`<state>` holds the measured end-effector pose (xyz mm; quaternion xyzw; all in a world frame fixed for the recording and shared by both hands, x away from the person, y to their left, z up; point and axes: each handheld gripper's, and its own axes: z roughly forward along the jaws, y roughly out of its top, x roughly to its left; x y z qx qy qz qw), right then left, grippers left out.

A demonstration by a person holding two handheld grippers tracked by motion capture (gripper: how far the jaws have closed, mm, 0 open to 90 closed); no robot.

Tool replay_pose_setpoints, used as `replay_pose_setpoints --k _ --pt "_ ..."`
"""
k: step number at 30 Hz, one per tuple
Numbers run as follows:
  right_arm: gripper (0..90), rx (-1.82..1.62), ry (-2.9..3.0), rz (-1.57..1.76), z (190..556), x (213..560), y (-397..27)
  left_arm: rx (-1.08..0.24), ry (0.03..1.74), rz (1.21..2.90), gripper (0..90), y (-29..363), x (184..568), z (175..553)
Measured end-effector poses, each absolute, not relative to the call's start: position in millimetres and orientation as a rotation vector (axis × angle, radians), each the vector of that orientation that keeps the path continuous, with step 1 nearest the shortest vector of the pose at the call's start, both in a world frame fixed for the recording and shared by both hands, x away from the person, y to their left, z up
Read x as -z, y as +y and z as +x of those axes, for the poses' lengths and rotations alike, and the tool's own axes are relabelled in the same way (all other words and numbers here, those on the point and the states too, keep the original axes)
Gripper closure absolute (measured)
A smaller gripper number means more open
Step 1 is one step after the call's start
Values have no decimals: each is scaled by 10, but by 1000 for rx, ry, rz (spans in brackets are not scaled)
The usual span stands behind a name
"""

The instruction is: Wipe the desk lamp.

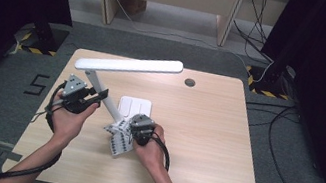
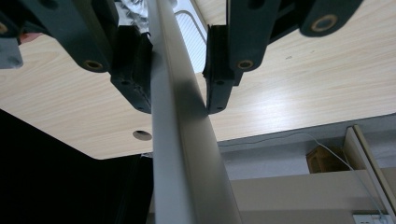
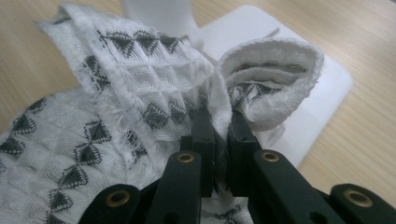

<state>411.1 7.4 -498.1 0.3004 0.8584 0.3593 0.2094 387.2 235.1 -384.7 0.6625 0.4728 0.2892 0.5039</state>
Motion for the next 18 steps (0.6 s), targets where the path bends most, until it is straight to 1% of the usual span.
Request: replay_pose_setpoints --k 13,18 --pt "854 -900 2327 917 4218 4965 -207 -704 1150 1598 646 2338 3842 3873" --pt "854 -883 2281 959 4316 4892 -324 -703 1148 1600 645 2342 3841 3874"
